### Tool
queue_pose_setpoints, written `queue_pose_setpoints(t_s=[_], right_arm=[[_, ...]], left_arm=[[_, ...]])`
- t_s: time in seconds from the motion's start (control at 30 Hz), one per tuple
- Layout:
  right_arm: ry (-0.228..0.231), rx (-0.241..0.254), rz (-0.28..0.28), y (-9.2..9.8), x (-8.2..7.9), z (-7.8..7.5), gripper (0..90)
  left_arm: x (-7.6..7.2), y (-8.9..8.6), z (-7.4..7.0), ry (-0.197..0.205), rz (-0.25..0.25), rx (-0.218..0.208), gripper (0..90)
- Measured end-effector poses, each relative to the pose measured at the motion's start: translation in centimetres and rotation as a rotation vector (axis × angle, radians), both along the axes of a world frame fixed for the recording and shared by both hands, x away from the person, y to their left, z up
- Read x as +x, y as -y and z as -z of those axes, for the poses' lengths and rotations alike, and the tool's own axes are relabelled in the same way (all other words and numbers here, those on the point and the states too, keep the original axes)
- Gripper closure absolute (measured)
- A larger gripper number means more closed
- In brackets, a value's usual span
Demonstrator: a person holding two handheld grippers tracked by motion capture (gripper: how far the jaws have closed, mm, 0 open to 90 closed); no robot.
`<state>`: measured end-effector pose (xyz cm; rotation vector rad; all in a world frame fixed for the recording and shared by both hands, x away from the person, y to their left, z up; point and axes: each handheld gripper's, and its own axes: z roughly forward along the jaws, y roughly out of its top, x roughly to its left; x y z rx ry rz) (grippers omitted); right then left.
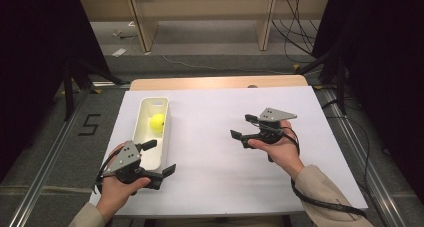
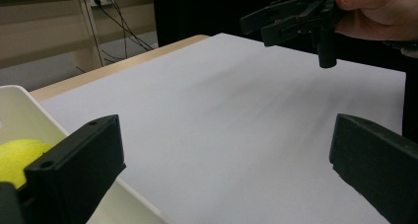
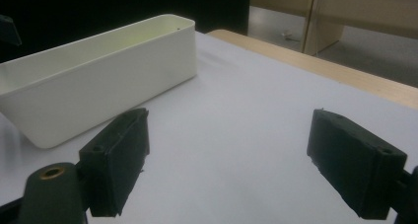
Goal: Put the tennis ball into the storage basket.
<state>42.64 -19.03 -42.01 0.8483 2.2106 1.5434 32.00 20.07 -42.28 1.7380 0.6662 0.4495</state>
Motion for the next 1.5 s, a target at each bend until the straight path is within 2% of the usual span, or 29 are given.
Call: queue_pose_setpoints(t_s=[1.5], right_arm=[[0.003, -0.016, 0.082, 5.2, -2.5, 0.6, 17.3]], left_arm=[[0.0, 0.0, 0.0, 0.000, -0.004, 0.000, 0.0]])
